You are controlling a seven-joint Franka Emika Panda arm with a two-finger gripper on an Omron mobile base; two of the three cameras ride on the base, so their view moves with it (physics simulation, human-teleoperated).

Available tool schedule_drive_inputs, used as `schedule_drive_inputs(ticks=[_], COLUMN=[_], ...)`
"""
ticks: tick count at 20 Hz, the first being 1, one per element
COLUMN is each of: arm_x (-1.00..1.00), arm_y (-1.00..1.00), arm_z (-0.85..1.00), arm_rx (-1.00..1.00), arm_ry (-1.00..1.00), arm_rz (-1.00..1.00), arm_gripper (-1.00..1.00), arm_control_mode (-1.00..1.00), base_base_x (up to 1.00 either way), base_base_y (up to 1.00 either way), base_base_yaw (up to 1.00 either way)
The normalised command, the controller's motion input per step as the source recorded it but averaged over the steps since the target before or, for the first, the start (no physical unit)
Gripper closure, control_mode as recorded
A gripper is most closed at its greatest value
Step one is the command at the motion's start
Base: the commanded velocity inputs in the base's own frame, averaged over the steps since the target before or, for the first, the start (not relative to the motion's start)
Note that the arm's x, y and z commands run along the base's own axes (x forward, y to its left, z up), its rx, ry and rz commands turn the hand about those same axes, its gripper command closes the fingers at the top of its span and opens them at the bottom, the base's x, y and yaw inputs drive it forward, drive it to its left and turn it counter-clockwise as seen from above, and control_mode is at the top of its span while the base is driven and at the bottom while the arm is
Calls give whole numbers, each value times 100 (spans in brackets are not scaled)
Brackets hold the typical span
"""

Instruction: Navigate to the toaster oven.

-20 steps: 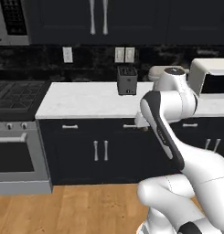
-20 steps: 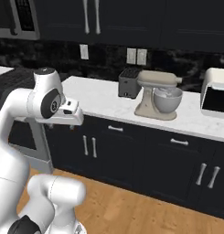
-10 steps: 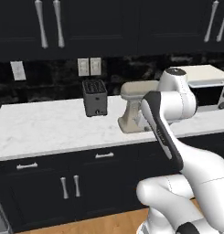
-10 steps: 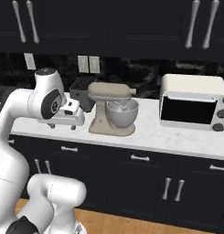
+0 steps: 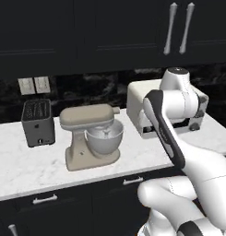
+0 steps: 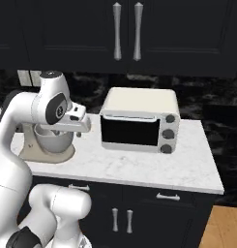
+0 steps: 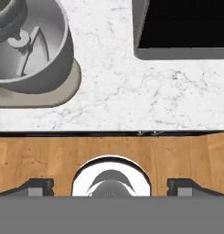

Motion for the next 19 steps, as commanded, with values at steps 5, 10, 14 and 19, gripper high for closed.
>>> schedule_drive_inputs(ticks=[5, 10, 14, 19], arm_x=[0, 0, 0, 0], arm_y=[0, 0, 0, 0], arm_z=[0, 0, 0, 0], arm_rx=[0, 0, 0, 0], arm_ry=[0, 0, 0, 0], arm_rz=[0, 0, 0, 0], arm_gripper=[-100, -100, -100, -100], arm_control_mode=[100, 100, 100, 100], base_base_x=[44, 46, 49, 25], base_base_y=[-87, -52, -5, 0], base_base_yaw=[-3, 0, 0, 0])
